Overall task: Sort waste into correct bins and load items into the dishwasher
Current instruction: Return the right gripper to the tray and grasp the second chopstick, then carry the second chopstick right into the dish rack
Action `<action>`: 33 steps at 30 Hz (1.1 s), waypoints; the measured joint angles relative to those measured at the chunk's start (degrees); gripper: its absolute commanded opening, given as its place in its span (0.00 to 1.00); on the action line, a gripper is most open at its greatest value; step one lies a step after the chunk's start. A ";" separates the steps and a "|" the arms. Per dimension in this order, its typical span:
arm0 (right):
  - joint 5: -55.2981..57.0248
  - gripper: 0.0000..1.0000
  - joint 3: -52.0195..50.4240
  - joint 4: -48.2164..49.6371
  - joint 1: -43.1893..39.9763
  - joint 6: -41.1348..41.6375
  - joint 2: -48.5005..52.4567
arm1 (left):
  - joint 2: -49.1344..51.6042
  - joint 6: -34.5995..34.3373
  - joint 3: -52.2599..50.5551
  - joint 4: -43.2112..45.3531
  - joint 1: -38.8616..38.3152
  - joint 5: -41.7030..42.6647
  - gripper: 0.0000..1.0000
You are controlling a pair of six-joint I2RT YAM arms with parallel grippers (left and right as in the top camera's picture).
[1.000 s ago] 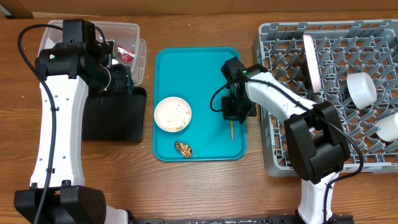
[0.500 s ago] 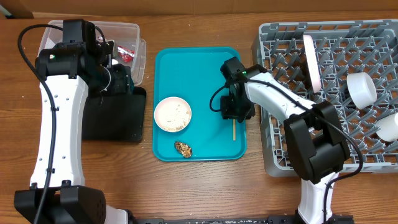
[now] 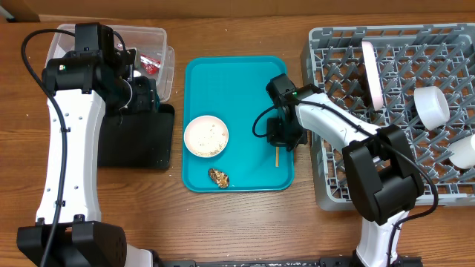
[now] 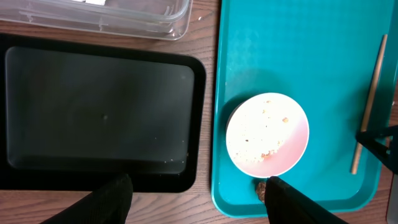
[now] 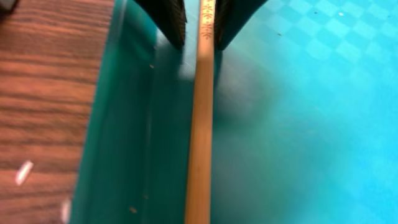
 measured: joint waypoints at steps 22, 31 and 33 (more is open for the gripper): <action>0.76 0.04 -0.24 -3.37 -0.02 1.20 -0.24 | 0.00 0.00 0.00 0.00 0.00 0.00 0.71; 1.38 0.04 1.79 -12.61 -0.04 -3.04 -5.44 | 0.00 0.00 0.00 0.00 0.00 0.02 0.71; 1.46 0.04 4.15 -15.28 -0.44 -4.76 -8.66 | 0.00 0.00 0.00 0.02 0.00 0.00 0.71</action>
